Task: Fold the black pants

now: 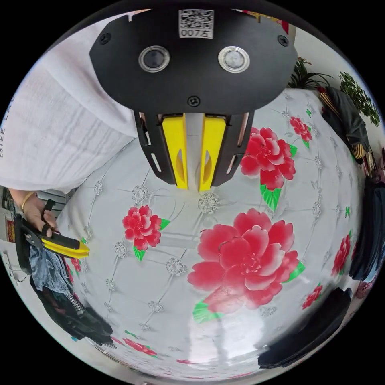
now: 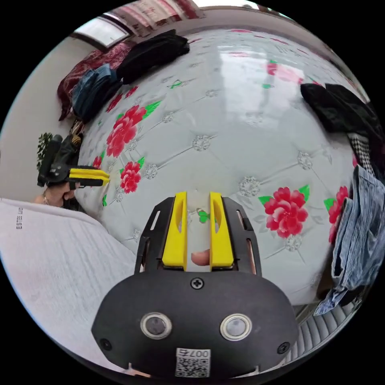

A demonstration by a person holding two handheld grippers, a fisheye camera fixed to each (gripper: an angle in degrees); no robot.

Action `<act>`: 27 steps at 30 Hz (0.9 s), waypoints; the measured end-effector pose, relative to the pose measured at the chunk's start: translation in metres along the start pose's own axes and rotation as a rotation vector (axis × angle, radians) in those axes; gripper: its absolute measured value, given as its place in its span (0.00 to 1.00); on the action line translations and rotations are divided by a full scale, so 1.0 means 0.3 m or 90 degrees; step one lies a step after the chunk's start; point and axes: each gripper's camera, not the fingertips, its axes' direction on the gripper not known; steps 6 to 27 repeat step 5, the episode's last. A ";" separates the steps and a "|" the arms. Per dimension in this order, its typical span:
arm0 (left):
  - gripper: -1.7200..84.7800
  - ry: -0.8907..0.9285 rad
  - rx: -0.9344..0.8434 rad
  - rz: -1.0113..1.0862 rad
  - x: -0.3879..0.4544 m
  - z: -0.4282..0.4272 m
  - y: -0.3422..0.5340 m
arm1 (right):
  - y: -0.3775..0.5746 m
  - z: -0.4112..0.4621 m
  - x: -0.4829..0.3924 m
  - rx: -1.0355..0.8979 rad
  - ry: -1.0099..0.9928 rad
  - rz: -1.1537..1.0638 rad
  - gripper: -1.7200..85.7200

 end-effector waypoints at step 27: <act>0.07 -0.007 0.036 0.003 0.018 0.000 0.029 | 0.154 -0.241 0.250 0.199 0.211 0.166 0.12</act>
